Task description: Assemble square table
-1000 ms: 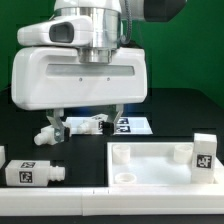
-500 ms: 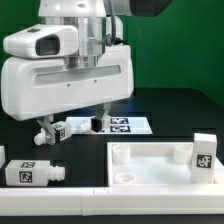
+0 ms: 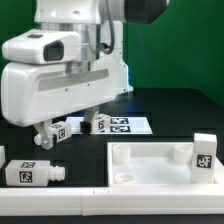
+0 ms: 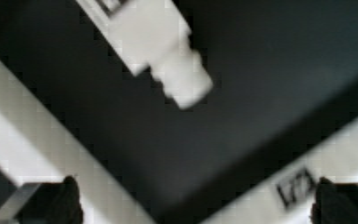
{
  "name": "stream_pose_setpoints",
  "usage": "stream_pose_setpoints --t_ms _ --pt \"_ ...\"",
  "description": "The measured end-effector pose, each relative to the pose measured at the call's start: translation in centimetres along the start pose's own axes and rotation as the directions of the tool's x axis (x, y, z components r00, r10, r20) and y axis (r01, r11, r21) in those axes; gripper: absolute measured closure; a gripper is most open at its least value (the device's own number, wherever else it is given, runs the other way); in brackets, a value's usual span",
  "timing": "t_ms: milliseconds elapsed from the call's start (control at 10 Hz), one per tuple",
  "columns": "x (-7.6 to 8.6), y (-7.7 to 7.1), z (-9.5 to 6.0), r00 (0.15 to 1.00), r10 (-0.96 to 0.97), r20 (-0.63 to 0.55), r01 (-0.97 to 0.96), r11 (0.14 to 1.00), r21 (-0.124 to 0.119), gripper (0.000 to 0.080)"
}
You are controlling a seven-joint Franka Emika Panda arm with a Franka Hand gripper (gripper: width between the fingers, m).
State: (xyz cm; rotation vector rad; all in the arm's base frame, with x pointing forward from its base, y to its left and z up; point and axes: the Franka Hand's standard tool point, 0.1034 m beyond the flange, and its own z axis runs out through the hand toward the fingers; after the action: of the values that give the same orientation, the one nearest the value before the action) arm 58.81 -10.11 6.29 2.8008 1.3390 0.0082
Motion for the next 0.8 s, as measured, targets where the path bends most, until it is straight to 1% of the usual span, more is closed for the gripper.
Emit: stream_pose_setpoints --t_ms 100,200,300,500,600,700,800 --pt "-1.3 -0.1 1.2 1.000 0.016 0.014 -0.017 1.000 0.016 0.0151" --pt "-2.3 0.2 2.2 0.999 0.029 0.027 -0.030 0.999 0.030 0.0151" --pt "-3.0 0.9 3.0 0.999 0.041 0.035 -0.043 0.999 0.033 0.0151" --pt "-3.7 1.1 4.5 0.998 0.047 0.043 -0.049 0.998 0.048 0.0151" --pt "-3.9 1.3 4.8 0.998 0.047 0.042 -0.049 0.998 0.051 0.0151" --pt "-3.9 1.3 4.8 0.998 0.051 0.043 -0.053 0.997 0.050 0.0236" --pt "-3.9 1.3 4.8 0.998 0.052 0.043 -0.054 0.997 0.050 0.0236"
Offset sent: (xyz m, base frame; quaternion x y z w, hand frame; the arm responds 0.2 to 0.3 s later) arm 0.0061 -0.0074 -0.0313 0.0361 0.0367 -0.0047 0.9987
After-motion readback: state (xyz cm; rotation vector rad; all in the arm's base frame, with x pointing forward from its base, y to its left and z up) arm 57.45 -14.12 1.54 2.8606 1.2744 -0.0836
